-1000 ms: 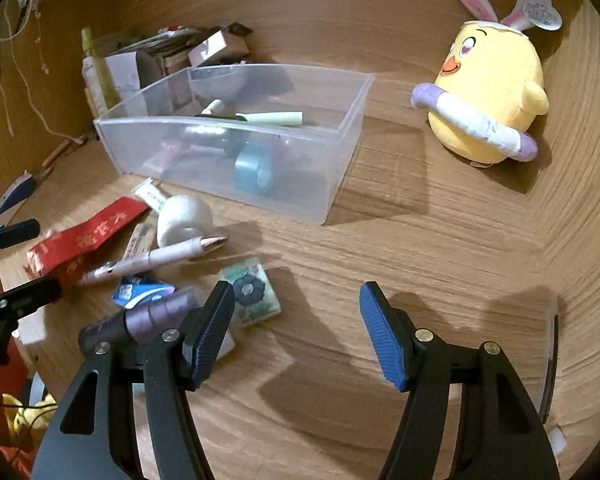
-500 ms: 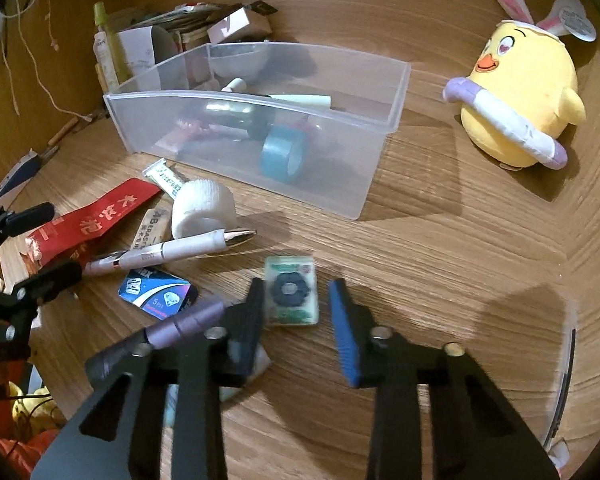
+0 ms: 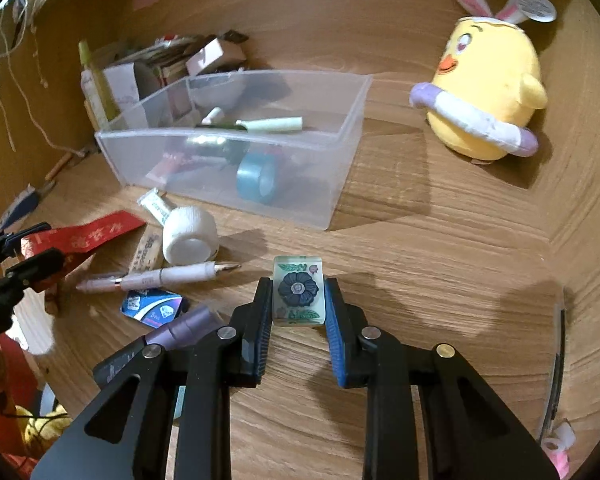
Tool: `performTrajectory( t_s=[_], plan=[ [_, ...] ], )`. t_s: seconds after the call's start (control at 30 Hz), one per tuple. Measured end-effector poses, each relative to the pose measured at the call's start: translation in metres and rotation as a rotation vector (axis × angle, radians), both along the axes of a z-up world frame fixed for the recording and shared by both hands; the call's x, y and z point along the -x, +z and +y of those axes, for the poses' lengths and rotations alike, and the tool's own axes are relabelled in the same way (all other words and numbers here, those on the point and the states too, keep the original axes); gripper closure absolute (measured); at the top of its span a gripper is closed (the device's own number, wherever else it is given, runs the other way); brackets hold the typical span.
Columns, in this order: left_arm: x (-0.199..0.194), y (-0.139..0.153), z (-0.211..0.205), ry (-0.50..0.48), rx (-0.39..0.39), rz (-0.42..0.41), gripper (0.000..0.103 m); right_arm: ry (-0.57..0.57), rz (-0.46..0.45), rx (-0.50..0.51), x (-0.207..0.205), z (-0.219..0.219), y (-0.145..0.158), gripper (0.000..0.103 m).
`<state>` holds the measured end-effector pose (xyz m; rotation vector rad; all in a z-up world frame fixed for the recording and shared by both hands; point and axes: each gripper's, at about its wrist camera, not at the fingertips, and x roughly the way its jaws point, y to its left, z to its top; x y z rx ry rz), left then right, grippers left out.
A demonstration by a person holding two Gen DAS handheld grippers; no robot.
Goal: Organize objects
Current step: 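Grasp red packet with left tool while right tool grasps square badge, then lower red packet into box with left tool while right tool drops badge in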
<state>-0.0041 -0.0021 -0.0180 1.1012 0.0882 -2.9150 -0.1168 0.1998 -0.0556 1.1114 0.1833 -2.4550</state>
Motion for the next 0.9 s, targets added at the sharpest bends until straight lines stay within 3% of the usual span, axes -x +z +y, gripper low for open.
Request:
performTrajectory(
  t_s=[0.23, 0.5, 0.73, 0.9],
  plan=[
    [-0.002, 0.028, -0.004, -0.011, -0.024, 0.067, 0.047, -0.020, 0.060, 0.047, -0.007, 0.007, 0.022, 0.081],
    [0.012, 0.064, -0.003, -0.026, 0.005, 0.141, 0.047, -0.009, 0.120, 0.103, -0.012, 0.005, 0.047, 0.081],
    [0.037, 0.102, -0.008, -0.035, 0.005, 0.202, 0.047, 0.014, 0.172, 0.126, -0.008, -0.006, 0.069, 0.081],
    [0.067, 0.127, -0.018, -0.039, -0.034, 0.222, 0.047, 0.026, 0.204, 0.131, 0.002, -0.016, 0.081, 0.081]
  ],
)
